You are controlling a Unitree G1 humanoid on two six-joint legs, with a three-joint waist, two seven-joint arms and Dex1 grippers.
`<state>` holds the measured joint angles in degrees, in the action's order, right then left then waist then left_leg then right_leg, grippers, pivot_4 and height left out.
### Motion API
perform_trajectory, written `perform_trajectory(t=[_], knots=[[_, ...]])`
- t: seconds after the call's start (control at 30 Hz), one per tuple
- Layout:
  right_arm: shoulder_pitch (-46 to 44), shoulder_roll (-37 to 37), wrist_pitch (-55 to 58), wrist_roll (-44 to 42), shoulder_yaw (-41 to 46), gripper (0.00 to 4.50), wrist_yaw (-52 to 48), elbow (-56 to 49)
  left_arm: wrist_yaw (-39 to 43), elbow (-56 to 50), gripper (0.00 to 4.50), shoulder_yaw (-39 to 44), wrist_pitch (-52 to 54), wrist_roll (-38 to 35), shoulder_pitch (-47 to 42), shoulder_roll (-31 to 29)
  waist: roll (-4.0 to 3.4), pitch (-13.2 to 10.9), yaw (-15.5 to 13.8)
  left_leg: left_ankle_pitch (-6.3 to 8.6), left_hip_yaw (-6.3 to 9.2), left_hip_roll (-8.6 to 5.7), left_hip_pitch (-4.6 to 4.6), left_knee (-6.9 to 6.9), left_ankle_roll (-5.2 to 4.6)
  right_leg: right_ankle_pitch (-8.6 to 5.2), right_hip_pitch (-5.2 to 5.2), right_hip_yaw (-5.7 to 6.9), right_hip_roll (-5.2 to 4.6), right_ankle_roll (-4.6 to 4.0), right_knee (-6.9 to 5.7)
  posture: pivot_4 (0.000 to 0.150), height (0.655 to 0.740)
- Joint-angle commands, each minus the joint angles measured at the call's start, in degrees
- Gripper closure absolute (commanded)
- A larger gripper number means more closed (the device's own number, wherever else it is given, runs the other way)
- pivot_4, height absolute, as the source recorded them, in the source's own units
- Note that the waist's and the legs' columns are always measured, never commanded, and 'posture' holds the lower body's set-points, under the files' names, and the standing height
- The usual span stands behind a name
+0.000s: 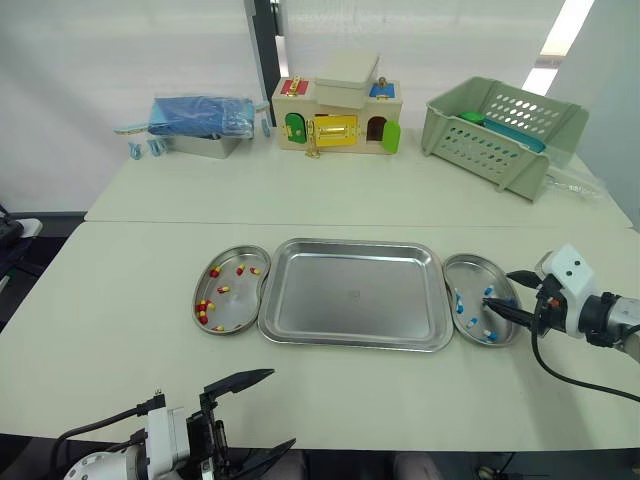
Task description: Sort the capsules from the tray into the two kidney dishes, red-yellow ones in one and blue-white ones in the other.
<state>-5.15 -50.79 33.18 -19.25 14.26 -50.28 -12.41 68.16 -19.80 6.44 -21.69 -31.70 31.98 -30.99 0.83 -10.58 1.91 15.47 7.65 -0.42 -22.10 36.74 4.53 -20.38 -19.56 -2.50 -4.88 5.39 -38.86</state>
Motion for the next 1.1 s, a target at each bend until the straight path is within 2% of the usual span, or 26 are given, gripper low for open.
perform_trajectory(t=[0.03,0.23,0.43,0.53,0.7,0.87,1.1], knots=[[0.02,-0.48,-1.05,-1.49,1.44,0.04,-1.25,-0.86,-1.42,-0.04,0.0,0.78,0.31,-0.99,0.53,0.67,0.0,0.0,0.0,0.0,0.0,0.0,0.0,0.0,0.0,0.0,0.0,0.0,0.0,0.0,0.0,0.15,0.74],[2.51,0.35,-6.59,-5.72,7.72,0.04,-6.07,0.83,-9.63,-0.69,0.0,6.12,8.13,-0.44,-0.06,-1.37,0.04,-0.02,-0.1,0.0,0.02,0.0,0.0,0.0,0.0,0.0,0.02,0.02,0.0,0.0,0.0,0.15,0.74],[4.12,-5.92,-10.23,-7.45,12.43,0.04,-16.32,12.52,-16.12,1.17,0.0,20.89,22.66,-4.27,-0.27,-10.1,0.05,-0.04,-0.05,0.0,0.02,-0.01,0.11,0.01,0.0,0.0,0.13,0.02,0.0,0.0,0.01,0.15,0.74],[4.12,-9.61,-12.47,-6.48,11.59,0.04,-21.18,18.18,-15.6,5.43,0.0,29.01,28.6,-4.28,-1.42,-16.52,0.04,-0.04,0.03,0.0,0.03,0.02,0.21,-0.02,-0.01,-0.01,0.17,0.05,0.02,-0.02,-0.02,0.15,0.74],[1.93,-11.47,-17.3,-2.96,7.61,0.04,-23.17,25.78,-11.66,12.97,0.0,36.01,38.01,-4.84,-2.14,-23.73,0.01,-0.06,0.86,0.0,-0.02,0.02,0.25,-0.04,-0.01,-0.02,0.19,0.01,0.02,-0.02,-0.02,0.15,0.74],[1.07,-10.67,-20.53,-1.19,6.14,0.04,-23.11,29.57,-12.0,17.66,0.0,36.69,39.82,-1.11,-6.78,-26.9,-0.06,-0.1,1.26,0.0,-0.02,0.02,0.24,-0.08,0.0,-0.02,0.16,0.0,0.02,-0.03,-0.02,0.15,0.74],[0.9,-9.34,-21.98,-0.94,6.06,0.04,-21.35,29.59,-12.15,19.66,0.0,33.66,41.16,3.06,-12.51,-27.49,-0.06,-0.1,1.25,0.0,-0.02,0.02,0.23,-0.08,0.01,-0.02,0.15,0.0,0.01,-0.02,-0.02,0.15,0.74]])
